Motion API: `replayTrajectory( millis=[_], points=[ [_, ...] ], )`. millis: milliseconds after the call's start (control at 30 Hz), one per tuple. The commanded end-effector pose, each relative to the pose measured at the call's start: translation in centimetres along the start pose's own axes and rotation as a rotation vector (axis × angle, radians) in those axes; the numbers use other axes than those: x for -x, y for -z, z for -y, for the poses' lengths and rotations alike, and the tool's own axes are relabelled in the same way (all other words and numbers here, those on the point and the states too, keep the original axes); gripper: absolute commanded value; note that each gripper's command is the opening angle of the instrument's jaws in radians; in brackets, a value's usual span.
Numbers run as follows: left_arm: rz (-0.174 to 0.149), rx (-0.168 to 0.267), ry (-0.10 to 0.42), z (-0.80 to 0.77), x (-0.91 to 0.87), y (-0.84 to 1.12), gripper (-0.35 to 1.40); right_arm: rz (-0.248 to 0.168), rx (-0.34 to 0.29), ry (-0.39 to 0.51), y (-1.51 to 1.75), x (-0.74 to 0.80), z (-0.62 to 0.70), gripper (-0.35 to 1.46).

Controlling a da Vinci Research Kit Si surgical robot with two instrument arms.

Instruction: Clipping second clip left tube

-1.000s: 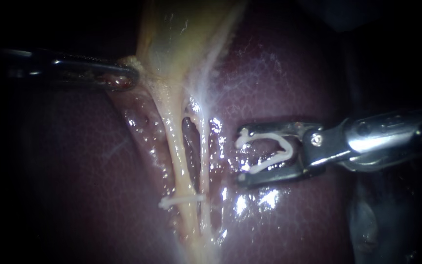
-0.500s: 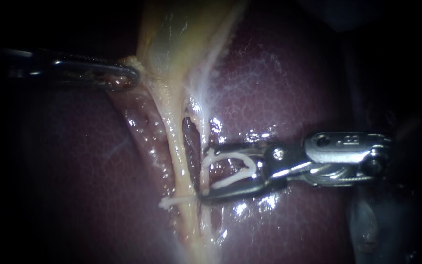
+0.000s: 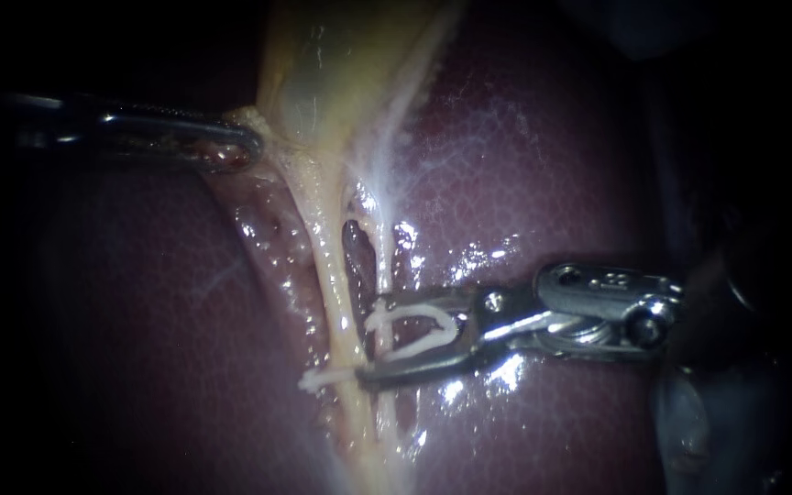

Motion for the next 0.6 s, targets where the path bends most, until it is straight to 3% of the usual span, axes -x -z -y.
replayTrajectory(
  millis=[33,300,600],
  points=[
    [0.0,0.0,0.0,0.0,0.0,0.0,-0.35,0.0,-0.003,-0.006,-0.01,0.02,-0.02,0.5],
    [0.0,0.001,0.0,0.0,-0.01,0.0,-0.35,-0.009,-0.035,-0.034,-0.08,0.12,-0.15,0.5],
    [0.0,0.001,-0.001,0.0,-0.02,-0.01,-0.35,-0.06,-0.116,-0.093,-0.21,0.05,-0.16,0.5]
  ],
)
